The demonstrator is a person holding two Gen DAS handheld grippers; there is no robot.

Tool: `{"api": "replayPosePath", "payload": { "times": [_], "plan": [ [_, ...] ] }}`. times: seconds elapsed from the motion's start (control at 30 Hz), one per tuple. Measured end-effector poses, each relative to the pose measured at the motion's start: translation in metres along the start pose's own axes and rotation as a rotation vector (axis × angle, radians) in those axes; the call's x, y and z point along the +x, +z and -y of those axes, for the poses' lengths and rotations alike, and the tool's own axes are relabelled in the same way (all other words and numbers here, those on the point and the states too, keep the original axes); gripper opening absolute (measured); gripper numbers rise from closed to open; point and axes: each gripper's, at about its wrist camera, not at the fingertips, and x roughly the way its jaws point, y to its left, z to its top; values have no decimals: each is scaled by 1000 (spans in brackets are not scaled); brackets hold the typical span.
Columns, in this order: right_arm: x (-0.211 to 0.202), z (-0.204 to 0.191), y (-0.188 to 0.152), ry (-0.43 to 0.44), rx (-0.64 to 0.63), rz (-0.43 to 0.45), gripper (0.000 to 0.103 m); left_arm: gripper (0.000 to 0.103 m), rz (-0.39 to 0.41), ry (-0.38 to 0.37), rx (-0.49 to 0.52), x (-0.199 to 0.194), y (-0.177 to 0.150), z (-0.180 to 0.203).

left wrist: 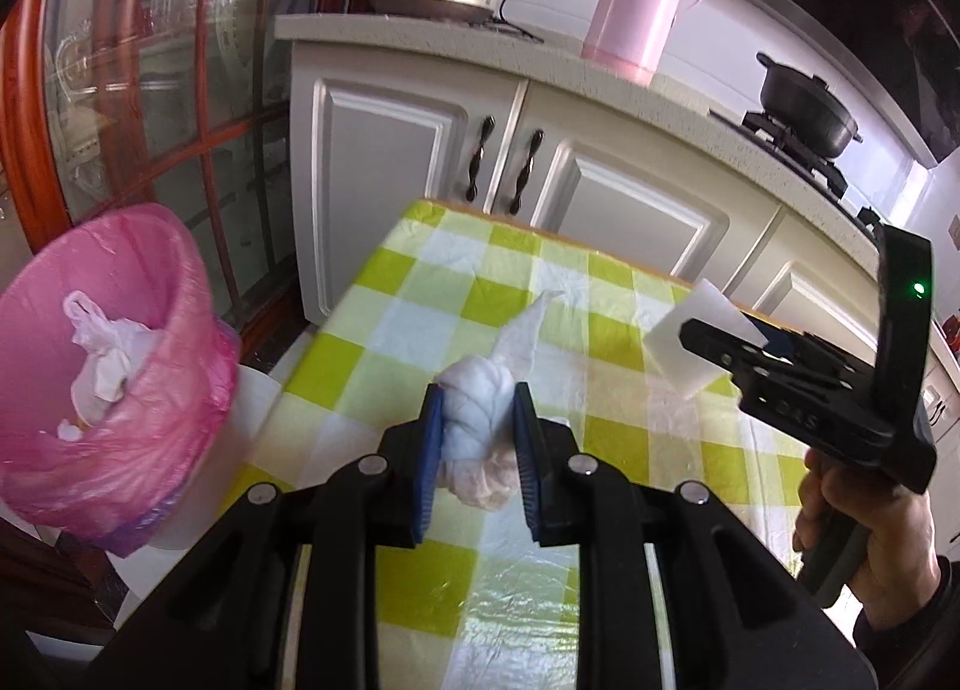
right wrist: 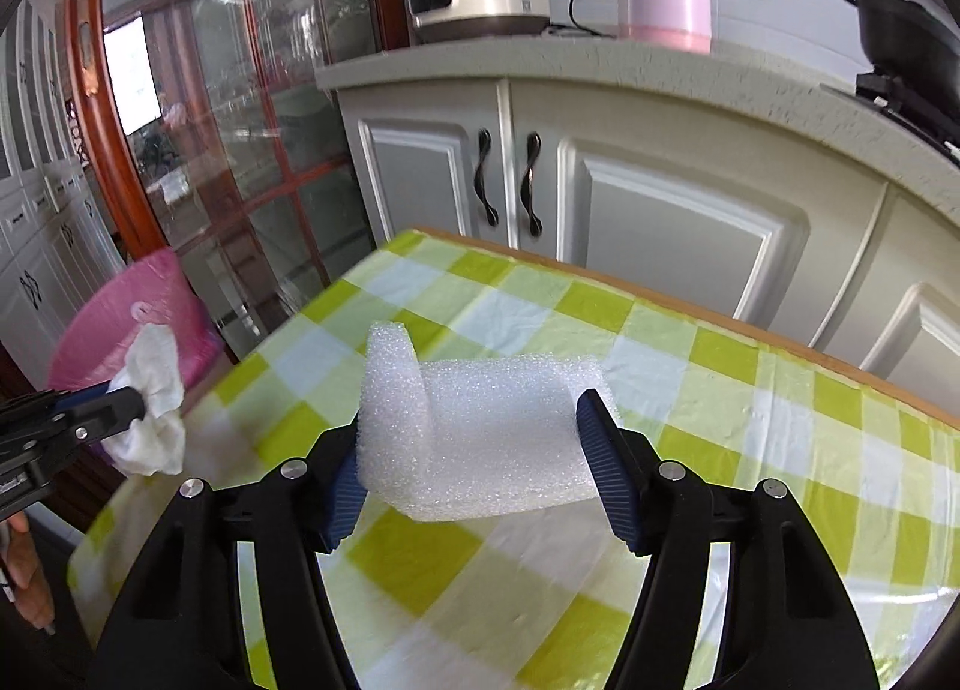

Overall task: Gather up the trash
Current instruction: 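Carry the tissue and foam sheet over the bin and open both tools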

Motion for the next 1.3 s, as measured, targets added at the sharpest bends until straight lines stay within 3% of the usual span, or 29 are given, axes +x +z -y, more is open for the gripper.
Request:
{"api": "replayPosePath", "payload": {
  "times": [0.33,0.6,0.9,1.3],
  "plan": [
    [-52,-41,15,21,-24,75,62,22,96,27,-29,-59,9,-30],
    [-73,-83,37,66,-65,127,62,22,174,95,-70,-106,23,-83],
    [-62,-135,58,148,-90,132,62,22,218,166,-104,-134,37,-142],
    [-19,-219,88,293,-145,96,62,23,206,235,-171,-134,44,-210]
  ]
}}
